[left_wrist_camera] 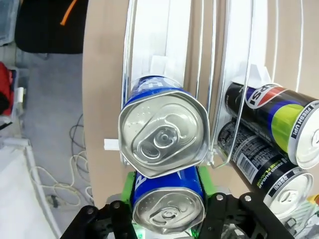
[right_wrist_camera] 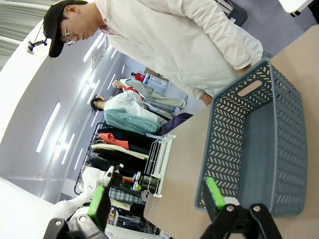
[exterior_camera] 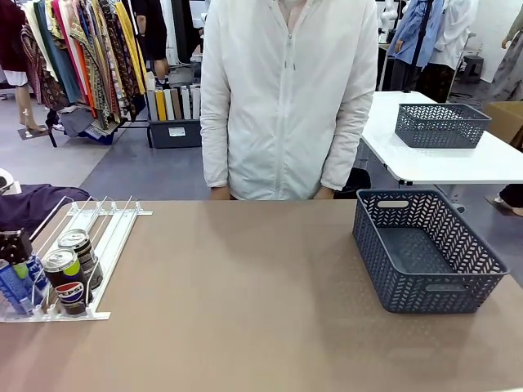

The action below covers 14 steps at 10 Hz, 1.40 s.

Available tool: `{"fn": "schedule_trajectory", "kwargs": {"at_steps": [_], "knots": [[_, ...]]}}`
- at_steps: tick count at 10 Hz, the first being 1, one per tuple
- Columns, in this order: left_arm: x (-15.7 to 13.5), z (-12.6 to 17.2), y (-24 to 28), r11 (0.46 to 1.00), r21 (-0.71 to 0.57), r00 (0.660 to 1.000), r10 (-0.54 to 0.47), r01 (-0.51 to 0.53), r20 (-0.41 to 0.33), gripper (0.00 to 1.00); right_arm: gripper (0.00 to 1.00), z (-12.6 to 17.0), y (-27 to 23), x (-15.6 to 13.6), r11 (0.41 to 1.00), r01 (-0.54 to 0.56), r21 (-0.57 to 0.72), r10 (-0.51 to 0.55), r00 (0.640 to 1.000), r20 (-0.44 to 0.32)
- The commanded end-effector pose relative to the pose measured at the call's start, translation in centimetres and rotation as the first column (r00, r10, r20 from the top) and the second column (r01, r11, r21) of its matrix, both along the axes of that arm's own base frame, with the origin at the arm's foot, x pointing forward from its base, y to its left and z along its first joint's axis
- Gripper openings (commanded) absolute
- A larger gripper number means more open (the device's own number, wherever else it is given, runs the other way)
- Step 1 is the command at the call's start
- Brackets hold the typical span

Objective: Retrieve and store the cans from the dispenser.
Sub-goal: Pick up one can from the Automatic Can Dispenser and place it in the middle of the table.

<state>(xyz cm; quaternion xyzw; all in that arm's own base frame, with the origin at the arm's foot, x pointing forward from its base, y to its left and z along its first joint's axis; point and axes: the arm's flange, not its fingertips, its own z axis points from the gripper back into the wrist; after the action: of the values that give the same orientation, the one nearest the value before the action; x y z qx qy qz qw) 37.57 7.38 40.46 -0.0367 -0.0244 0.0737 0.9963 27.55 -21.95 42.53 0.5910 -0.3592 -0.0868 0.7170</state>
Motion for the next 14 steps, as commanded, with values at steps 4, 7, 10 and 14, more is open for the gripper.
{"fn": "schedule_trajectory", "kwargs": {"at_steps": [4, 7, 10, 14], "knots": [[-0.8, 0.3, -0.5, 1.000, -0.006, 1.000, -0.014, 0.014, -0.001, 0.00, 1.00, 0.4, -0.1, 0.0, 1.000, 0.004, 0.014, -0.004, 1.000, 0.006], [-2.3, 3.9, -0.8, 1.000, 0.025, 0.999, -0.008, 0.007, 0.042, 0.00, 1.00, 0.4, -0.1, 0.0, 1.000, 0.004, 0.014, -0.004, 1.000, 0.006], [-6.4, 12.3, -1.8, 0.991, 0.071, 0.985, -0.122, 0.114, 0.125, 0.00, 1.00, 0.4, -0.1, 0.0, 1.000, 0.004, 0.014, -0.004, 1.000, 0.006], [-10.7, 18.1, -2.4, 0.985, 0.119, 0.931, -0.158, 0.125, 0.329, 0.00, 1.00, 0.4, -0.1, 0.0, 1.000, 0.004, 0.014, -0.004, 1.000, 0.006]]}}
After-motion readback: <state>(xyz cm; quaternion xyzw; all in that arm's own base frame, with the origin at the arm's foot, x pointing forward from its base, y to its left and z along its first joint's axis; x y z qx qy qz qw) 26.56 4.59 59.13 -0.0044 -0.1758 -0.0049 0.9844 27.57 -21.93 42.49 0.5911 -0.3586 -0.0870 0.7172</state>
